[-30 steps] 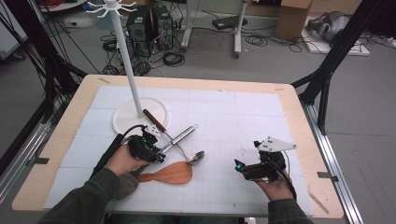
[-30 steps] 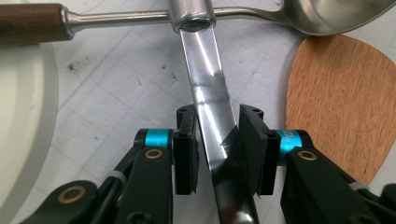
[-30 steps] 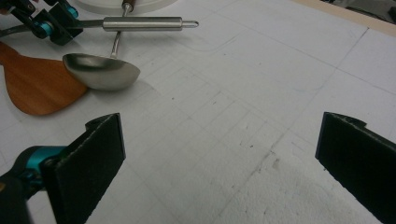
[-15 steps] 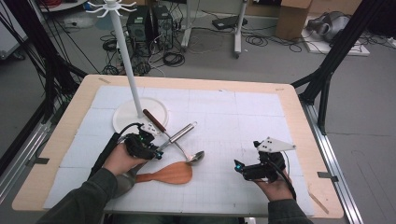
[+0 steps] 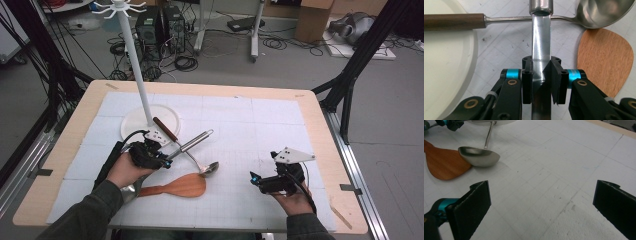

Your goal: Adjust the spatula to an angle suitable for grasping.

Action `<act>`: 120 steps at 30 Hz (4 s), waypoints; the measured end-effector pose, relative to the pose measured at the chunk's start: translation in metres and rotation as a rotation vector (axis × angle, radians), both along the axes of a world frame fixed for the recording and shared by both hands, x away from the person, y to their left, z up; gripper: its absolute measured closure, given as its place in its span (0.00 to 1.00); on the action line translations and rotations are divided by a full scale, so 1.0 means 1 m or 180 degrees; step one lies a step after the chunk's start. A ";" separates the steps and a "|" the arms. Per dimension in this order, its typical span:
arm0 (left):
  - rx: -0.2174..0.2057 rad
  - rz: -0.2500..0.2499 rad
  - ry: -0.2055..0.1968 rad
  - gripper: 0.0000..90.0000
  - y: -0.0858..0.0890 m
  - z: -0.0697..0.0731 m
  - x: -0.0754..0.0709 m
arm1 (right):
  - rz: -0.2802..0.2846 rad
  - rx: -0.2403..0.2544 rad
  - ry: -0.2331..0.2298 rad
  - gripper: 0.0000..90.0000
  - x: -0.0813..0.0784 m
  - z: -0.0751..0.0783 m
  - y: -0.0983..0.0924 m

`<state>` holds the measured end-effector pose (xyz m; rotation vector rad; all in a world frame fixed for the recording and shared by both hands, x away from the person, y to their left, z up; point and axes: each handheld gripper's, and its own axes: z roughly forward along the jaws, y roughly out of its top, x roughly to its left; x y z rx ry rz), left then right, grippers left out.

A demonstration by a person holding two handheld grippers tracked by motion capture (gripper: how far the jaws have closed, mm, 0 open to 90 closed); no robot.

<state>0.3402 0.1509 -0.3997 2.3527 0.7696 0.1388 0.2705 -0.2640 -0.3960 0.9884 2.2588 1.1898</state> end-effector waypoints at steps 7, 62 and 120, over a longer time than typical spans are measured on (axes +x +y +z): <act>-0.0093 0.0032 -0.0037 0.83 0.006 0.006 -0.002 | 0.0001 0.0002 0.0008 0.01 0.000 0.000 0.000; -0.0736 -0.0051 -0.0568 0.83 0.034 0.061 -0.025 | 0.0829 0.0703 -0.0191 0.07 0.034 0.076 0.139; -0.1503 -0.0428 -0.0617 0.81 0.028 0.104 -0.022 | 0.1583 0.1386 0.0014 0.84 0.068 0.142 0.196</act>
